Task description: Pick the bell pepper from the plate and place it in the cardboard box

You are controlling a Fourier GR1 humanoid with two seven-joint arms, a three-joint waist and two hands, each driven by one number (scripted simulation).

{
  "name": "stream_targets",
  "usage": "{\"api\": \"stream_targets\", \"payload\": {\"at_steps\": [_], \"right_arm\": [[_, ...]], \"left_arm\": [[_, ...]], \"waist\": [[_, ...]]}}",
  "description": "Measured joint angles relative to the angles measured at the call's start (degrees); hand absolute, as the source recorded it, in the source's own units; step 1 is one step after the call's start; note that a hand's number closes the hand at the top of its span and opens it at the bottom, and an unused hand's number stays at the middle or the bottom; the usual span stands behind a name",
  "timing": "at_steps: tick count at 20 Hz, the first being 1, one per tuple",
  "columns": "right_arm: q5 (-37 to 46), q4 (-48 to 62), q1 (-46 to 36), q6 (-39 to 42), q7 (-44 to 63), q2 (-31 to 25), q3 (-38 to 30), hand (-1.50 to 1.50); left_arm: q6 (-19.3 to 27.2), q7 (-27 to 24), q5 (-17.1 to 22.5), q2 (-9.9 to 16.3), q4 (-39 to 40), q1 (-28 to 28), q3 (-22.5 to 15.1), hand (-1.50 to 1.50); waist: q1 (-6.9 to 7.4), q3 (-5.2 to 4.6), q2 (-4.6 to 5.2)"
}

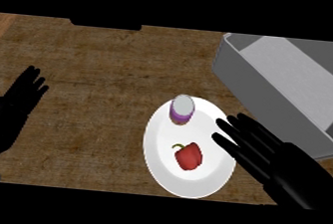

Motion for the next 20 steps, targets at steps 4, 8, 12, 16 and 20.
{"api": "stream_targets", "payload": {"at_steps": [4,8,12,16,20], "right_arm": [[4.5,-2.72,-3.74,7.99,13.38,2.92,6.26,-1.5],[5.91,-1.95,-6.76,15.15,24.6,9.49,11.43,-1.5],[5.49,-0.49,-8.51,21.09,31.98,15.34,12.75,-1.5],[6.41,2.71,-9.11,24.01,32.61,17.82,11.57,-1.5],[7.43,3.34,-9.36,27.86,33.52,20.13,10.29,-1.5]], "left_arm": [[-0.09,0.31,-0.5,-0.61,-0.81,0.15,-0.44,0.0],[-0.96,-0.46,-0.74,-1.26,-0.46,0.42,0.15,0.0],[-0.71,0.73,-1.46,-1.92,-1.44,0.65,0.92,0.0],[-2.23,0.39,-2.42,-2.78,-0.23,0.41,2.19,0.0],[-3.4,1.55,-3.12,-3.66,-0.9,0.37,3.73,0.0]], "waist": [[0.53,0.03,0.21],[0.73,0.09,0.39],[0.65,0.17,0.46],[0.54,0.21,0.53],[0.48,0.24,0.54]]}}
